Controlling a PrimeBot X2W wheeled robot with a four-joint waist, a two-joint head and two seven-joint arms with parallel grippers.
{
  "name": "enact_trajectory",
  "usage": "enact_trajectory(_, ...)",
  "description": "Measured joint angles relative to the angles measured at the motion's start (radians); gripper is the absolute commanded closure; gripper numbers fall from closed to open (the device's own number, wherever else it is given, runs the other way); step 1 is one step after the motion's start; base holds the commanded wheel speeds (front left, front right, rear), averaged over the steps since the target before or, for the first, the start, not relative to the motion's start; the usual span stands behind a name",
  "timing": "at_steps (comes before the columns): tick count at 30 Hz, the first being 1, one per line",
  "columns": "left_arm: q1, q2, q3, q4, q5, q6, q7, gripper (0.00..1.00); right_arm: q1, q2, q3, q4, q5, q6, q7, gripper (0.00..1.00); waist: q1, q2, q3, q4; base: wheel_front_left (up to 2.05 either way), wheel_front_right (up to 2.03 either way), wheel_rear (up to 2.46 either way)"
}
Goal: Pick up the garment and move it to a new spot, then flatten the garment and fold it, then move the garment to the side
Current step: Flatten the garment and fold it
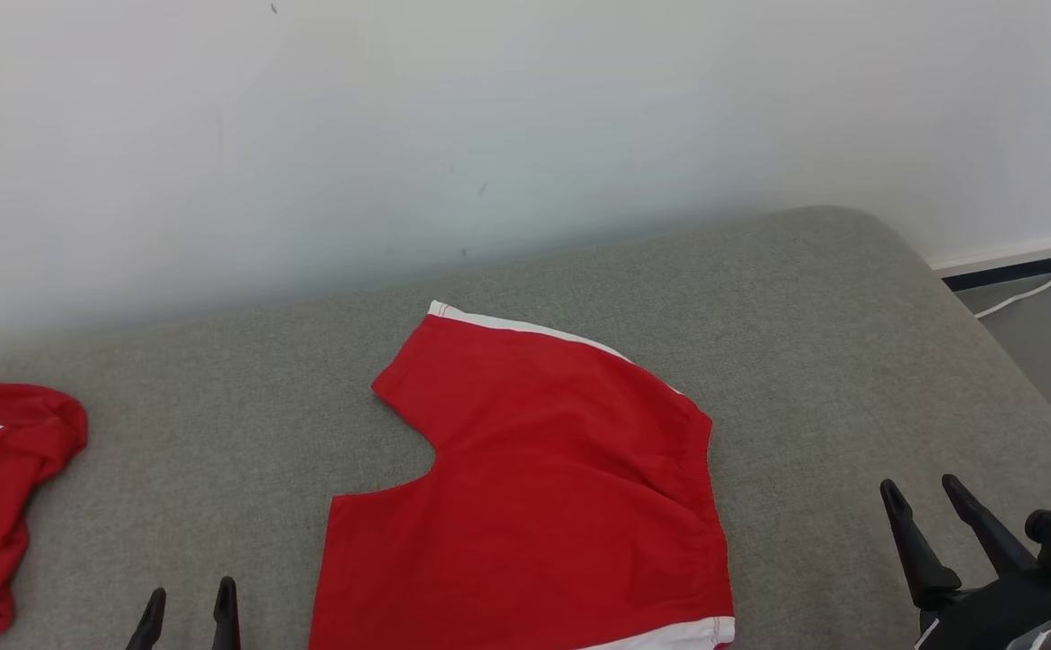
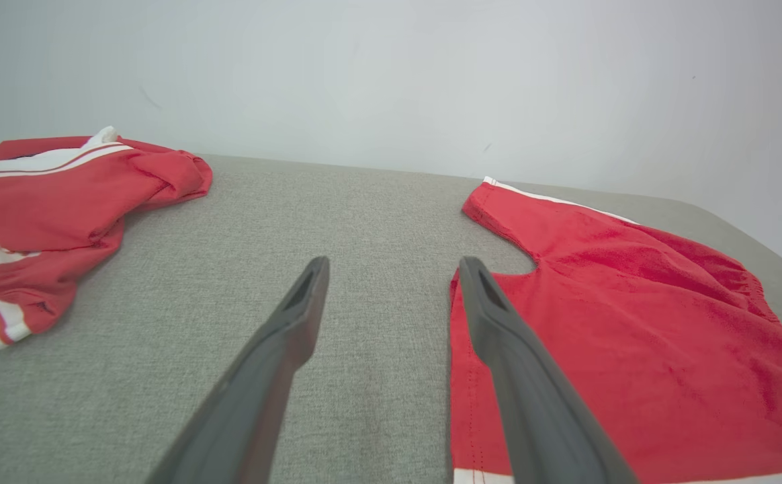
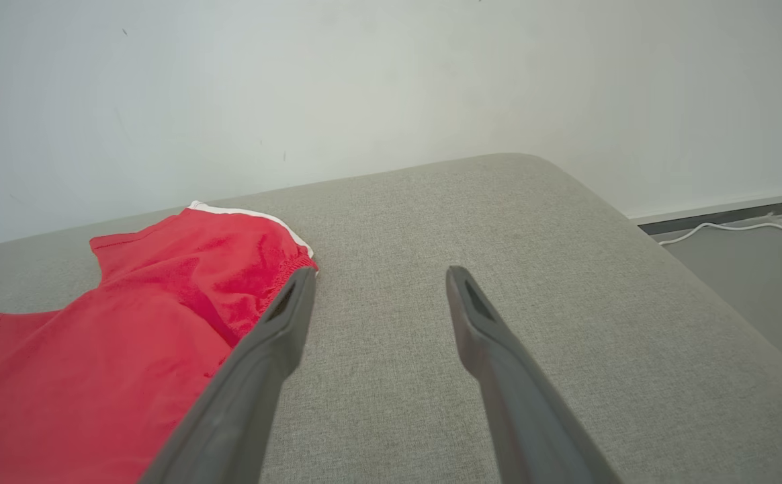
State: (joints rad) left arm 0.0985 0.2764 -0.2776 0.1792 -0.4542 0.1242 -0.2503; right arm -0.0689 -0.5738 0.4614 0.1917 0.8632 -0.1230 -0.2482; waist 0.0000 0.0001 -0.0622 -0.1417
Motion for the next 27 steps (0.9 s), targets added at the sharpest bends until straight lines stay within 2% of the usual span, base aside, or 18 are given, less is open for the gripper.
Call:
enact_trajectory(10,0.022,-0.022,0.005,-0.027,0.071,0.0,0.017,0.0,0.026,0.014,-0.017,-0.027,-0.035,0.0,0.0,0.0,0.0,0.0,-0.01,0.012,0.0,0.0,0.0)
enact_trajectory(17,0.039,-0.055,0.068,-0.037,0.098,0.0,0.034,0.0,0.042,0.018,-0.038,-0.034,-0.056,-0.001,0.0,0.0,0.0,0.0,-0.014,0.02,0.0,0.0,0.0)
enact_trajectory(27,0.065,-0.074,0.081,-0.071,0.133,0.0,0.067,0.0,0.056,0.033,-0.06,-0.037,-0.075,-0.001,0.0,0.0,0.0,0.0,-0.016,0.023,0.0,0.0,0.0)
